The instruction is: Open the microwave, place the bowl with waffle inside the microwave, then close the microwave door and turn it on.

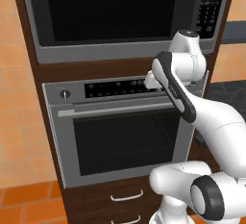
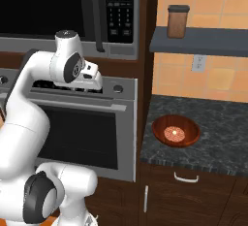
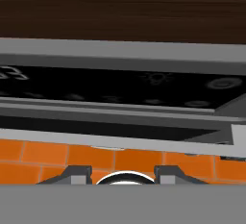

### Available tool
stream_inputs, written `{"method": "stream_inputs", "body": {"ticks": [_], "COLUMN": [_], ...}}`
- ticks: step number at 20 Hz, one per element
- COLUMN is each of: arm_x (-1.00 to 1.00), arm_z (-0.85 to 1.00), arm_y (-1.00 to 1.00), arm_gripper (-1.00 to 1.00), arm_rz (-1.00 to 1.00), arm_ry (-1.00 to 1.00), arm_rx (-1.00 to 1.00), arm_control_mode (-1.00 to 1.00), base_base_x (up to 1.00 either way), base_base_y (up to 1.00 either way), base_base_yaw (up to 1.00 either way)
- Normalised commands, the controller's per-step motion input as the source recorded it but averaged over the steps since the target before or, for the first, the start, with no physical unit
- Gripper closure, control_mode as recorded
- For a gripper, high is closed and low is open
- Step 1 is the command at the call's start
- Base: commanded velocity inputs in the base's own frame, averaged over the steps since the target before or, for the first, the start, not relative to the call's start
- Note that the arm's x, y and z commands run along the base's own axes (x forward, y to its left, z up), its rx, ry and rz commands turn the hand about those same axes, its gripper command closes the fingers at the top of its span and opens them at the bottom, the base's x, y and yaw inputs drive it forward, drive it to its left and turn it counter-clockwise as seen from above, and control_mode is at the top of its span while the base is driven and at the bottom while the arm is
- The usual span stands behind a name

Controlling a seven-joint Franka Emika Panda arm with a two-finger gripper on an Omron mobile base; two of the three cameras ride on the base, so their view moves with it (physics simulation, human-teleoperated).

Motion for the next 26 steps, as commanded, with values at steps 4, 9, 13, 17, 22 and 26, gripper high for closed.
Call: {"method": "stream_inputs", "body": {"ticks": [4,9,13,17,22,26], "arm_x": [-0.01,0.0,0.0,0.0,0.0,0.0], "arm_z": [-0.01,0.0,0.0,0.0,0.0,0.0], "arm_y": [0.04,0.0,0.0,0.0,0.0,0.0], "arm_gripper": [-1.0,-1.0,-1.0,-1.0,-1.0,-1.0], "arm_rz": [0.0,0.0,0.0,0.0,0.0,0.0], "arm_ry": [0.0,0.0,0.0,0.0,0.0,0.0], "arm_rx": [0.0,0.0,0.0,0.0,0.0,0.0], "arm_control_mode": [1.0,1.0,1.0,1.0,1.0,1.0], "base_base_x": [0.0,-0.18,-0.09,-0.17,0.02,0.19], "base_base_y": [0.0,-0.6,-0.64,-0.4,-0.56,-0.34], "base_base_yaw": [0.0,0.15,0.13,0.11,0.14,0.17]}}
